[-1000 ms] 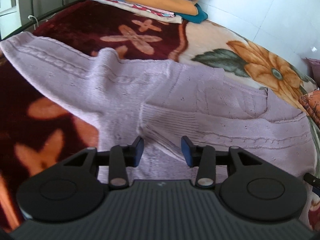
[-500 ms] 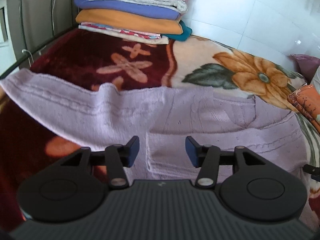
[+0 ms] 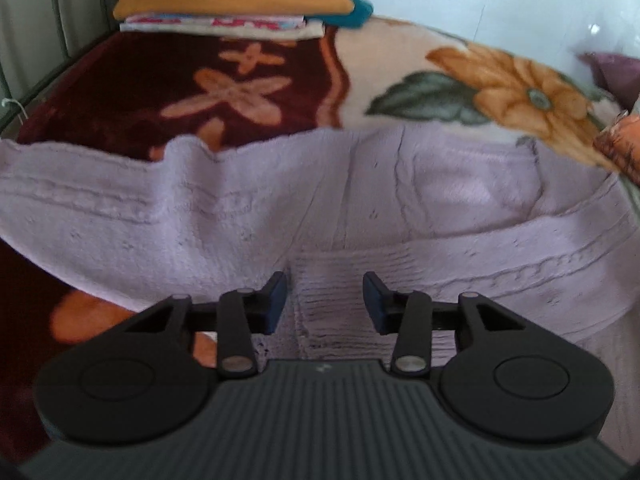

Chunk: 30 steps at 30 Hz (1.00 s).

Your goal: Fold small clothes

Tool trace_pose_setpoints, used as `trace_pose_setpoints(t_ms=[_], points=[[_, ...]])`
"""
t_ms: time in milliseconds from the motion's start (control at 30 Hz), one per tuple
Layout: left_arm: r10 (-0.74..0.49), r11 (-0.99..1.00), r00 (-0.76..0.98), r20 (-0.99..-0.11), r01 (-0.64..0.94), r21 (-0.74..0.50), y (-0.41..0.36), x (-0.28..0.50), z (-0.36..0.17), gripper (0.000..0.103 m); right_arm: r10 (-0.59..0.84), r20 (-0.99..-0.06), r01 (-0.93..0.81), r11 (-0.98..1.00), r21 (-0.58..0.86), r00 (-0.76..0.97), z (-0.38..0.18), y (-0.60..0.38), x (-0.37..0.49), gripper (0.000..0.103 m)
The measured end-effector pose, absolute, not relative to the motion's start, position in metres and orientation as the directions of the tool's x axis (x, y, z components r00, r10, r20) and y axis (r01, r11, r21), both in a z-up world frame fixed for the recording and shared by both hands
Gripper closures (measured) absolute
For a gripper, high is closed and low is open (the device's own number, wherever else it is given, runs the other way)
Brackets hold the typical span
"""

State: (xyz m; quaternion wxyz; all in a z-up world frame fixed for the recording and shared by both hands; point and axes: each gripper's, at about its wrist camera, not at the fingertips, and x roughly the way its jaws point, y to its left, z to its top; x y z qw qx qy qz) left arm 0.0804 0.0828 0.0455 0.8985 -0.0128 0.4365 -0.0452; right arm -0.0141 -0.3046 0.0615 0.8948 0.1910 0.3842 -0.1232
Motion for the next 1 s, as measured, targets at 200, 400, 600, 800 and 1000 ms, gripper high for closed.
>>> trace_pose_setpoints(t_ms=[200, 400, 600, 800, 1000], points=[[-0.109, 0.994, 0.61, -0.785, 0.062, -0.089, 0.085, 0.09, 0.032, 0.052, -0.049, -0.751, 0.355, 0.9, 0.254, 0.659, 0.05, -0.302, 0.008, 0.014], [-0.122, 0.992, 0.617, -0.777, 0.068, -0.102, 0.083, 0.091, 0.026, 0.044, -0.058, -0.743, 0.341, 0.91, 0.234, 0.666, 0.025, -0.294, 0.015, 0.005], [-0.116, 0.993, 0.64, -0.759, 0.079, -0.086, 0.074, 0.089, 0.022, 0.035, -0.089, -0.709, 0.286, 0.944, 0.163, 0.7, 0.012, -0.279, 0.009, 0.0], [-0.109, 0.994, 0.668, -0.736, 0.077, -0.077, 0.073, 0.084, 0.02, 0.037, -0.084, -0.698, 0.286, 0.941, 0.179, 0.712, 0.009, -0.281, 0.008, 0.0], [-0.105, 0.994, 0.703, -0.704, 0.092, -0.057, 0.067, 0.077, 0.024, 0.084, -0.086, -0.686, 0.283, 0.942, 0.18, 0.722, 0.008, -0.281, 0.005, 0.0]])
